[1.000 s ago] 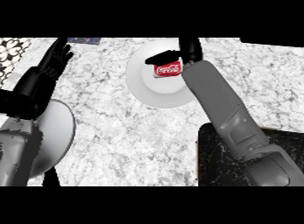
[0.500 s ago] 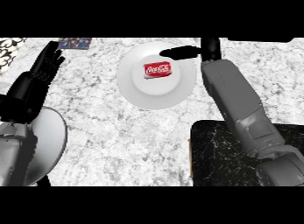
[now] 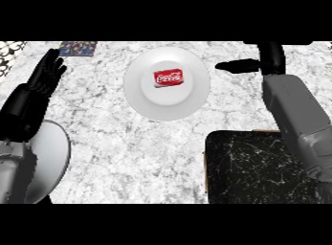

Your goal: Pick the can from the tray and place it in the plate

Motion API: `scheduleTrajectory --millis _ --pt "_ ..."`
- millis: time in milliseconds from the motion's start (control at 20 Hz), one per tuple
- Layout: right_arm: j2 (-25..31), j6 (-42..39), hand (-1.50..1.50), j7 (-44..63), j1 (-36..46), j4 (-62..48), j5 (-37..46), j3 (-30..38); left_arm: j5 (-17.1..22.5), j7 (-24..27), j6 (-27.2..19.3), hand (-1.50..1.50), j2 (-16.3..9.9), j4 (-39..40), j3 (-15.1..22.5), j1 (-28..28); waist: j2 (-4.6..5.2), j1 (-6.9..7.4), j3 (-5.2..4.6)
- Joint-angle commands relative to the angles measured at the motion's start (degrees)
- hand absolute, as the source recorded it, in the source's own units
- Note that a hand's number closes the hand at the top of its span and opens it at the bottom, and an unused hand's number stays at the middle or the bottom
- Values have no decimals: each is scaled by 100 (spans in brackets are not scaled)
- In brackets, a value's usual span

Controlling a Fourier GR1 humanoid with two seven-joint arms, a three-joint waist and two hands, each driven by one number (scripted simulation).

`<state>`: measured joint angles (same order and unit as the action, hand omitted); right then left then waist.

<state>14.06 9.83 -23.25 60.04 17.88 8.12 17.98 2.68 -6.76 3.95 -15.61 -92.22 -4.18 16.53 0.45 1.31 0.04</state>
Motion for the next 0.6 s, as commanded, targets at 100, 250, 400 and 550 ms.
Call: scheduleTrajectory --millis 100,250,400,550 --pt "724 -818 -150 -316 -383 -25 -68 44 -119 3 46 0 -11 -227 19 -340 -13 -18 0" --pt "830 -1004 -150 -203 -458 169 -74 -24 -77 67 15 0 -19 194 -189 119 -22 -79 -2" --pt "1035 -1032 -150 -661 -703 24 -53 22 -95 -28 41 0 47 111 -108 111 3 -26 1" --pt "933 -685 -150 -756 -991 258 60 -105 -145 -159 -6 0 88 -118 -81 37 -26 -61 -1"
